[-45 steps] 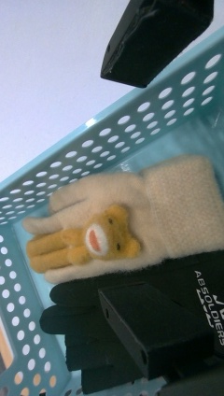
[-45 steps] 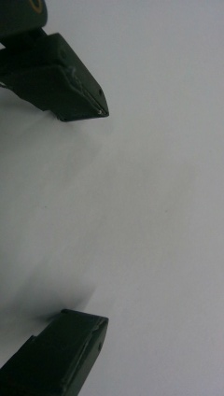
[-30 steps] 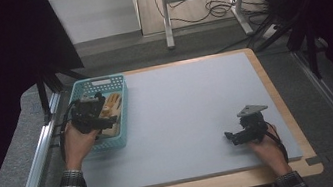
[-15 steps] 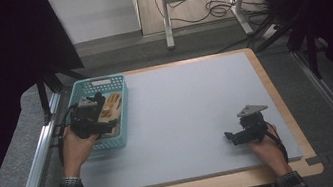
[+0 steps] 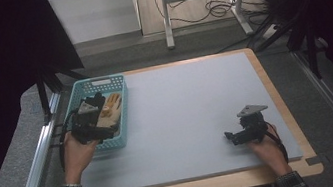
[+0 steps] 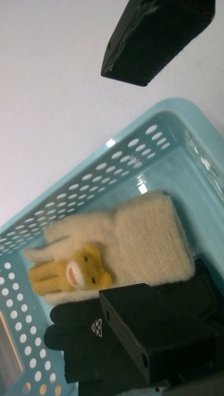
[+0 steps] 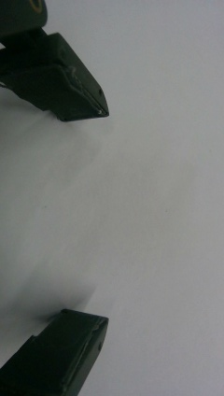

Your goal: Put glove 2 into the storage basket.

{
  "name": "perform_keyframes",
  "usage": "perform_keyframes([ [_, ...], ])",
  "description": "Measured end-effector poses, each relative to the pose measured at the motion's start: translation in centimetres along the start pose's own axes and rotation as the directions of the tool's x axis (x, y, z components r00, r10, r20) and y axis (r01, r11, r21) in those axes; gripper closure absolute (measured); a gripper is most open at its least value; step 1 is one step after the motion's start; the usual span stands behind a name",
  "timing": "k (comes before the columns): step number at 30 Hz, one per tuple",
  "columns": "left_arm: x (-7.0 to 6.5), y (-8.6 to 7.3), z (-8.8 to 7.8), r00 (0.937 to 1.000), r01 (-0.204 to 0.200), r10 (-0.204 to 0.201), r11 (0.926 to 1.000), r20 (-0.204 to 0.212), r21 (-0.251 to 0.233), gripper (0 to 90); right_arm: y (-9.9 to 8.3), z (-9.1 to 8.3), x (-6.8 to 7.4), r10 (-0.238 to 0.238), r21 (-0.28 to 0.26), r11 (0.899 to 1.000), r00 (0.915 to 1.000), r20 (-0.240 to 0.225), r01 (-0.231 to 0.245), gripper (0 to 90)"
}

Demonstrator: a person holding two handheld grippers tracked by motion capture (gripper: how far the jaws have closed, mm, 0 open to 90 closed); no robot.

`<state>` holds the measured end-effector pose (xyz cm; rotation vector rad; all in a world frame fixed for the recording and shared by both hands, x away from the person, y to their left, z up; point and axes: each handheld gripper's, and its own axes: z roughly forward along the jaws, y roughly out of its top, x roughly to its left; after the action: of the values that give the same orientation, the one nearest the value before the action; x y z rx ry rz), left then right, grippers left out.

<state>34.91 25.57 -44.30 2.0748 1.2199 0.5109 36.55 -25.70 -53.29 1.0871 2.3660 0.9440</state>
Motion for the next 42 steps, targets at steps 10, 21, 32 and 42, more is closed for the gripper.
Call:
perform_keyframes([
  [10, -1.3, -0.1, -0.2, 0.9997, -0.022, 0.023, 0.9995, 0.013, -0.022, 0.0, 0.0, 0.0, 0.0, -0.001, 0.0, 1.0, 1.0, 0.0, 0.001, 1.9],
  [21, -2.6, -0.1, -0.1, 0.9985, -0.049, 0.05, 0.9982, 0.024, -0.036, 0.0, 0.0, 0.0, 0.0, -0.001, 0.0, 1.0, 1.0, 0.0, 0.001, 1.9],
  [32, -3.8, 0.0, 0.2, 0.9975, -0.058, 0.06, 0.997, 0.039, -0.051, 0.0, 0.0, 0.0, 0.0, -0.001, 0.0, 1.0, 1.0, 0.0, 0.001, 1.9],
  [42, -4.8, 0.0, 1.1, 0.9956, -0.067, 0.07, 0.9964, 0.063, -0.053, 0.0, 0.0, 0.0, 0.0, -0.001, 0.0, 1.0, 1.0, 0.0, 0.001, 1.9],
])
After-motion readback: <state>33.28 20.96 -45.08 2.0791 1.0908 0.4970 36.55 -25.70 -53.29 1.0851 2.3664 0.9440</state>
